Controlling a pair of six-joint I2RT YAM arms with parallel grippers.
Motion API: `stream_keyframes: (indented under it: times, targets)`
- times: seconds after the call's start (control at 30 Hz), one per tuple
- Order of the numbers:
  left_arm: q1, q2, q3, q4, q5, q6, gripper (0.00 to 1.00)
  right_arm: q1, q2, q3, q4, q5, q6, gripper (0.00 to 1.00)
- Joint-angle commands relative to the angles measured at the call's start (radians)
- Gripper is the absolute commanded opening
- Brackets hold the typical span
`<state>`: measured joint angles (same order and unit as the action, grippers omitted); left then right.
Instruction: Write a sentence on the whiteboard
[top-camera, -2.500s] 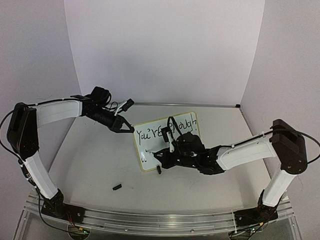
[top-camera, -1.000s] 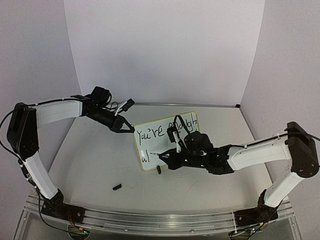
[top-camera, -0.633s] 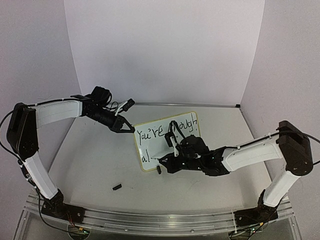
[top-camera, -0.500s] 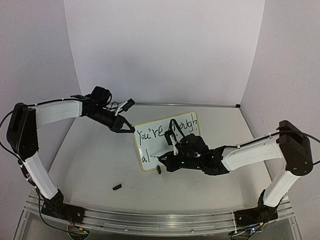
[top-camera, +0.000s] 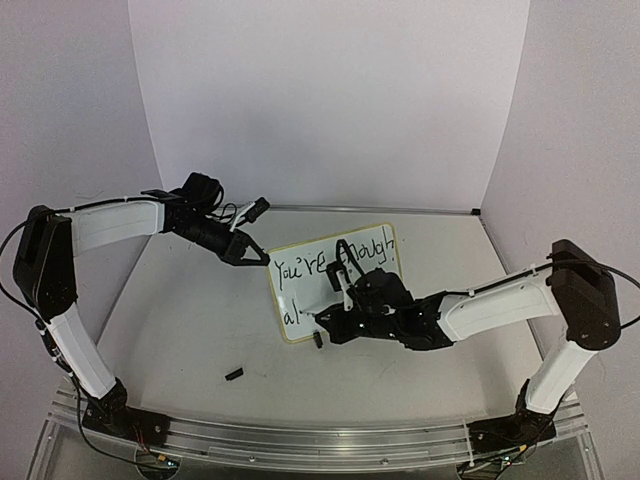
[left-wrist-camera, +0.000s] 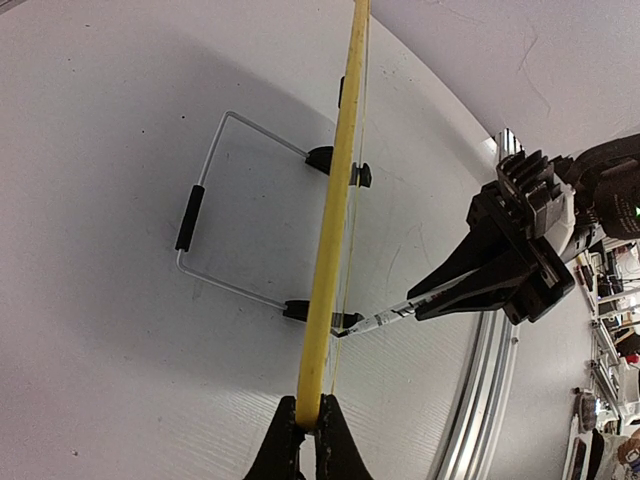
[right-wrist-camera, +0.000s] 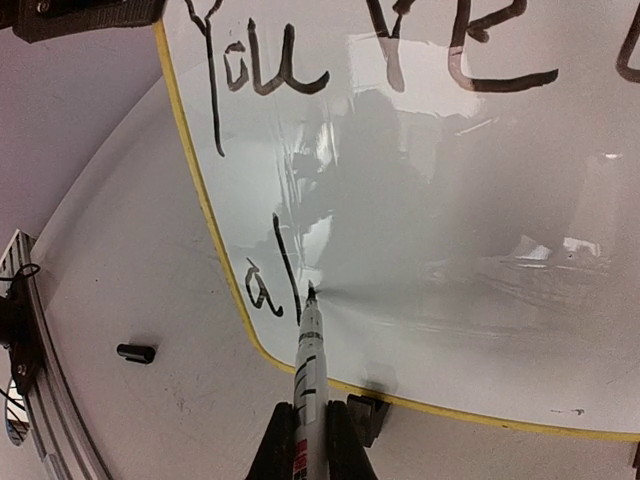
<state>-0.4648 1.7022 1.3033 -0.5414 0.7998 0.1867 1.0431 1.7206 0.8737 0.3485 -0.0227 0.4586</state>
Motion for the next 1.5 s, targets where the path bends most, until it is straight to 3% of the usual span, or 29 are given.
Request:
stream_keyframes:
  times: [0.0, 0.93, 1.47]
  targets:
    - [-0.017, -0.017, 0.013, -0.036, -0.066, 0.06, 0.0, -0.003, 0.003, -0.017, -0.009, 0.022, 0.026, 0.0]
    - [-0.018, -0.017, 0.013, -0.036, -0.068, 0.061, 0.0, -0.004, -0.045, 0.023, -0.01, 0.123, -0.018, 0.0]
    - [-0.017, -0.016, 0.013, -0.037, -0.068, 0.062, 0.0, -0.004, -0.034, -0.054, -0.017, 0.112, 0.043, 0.0]
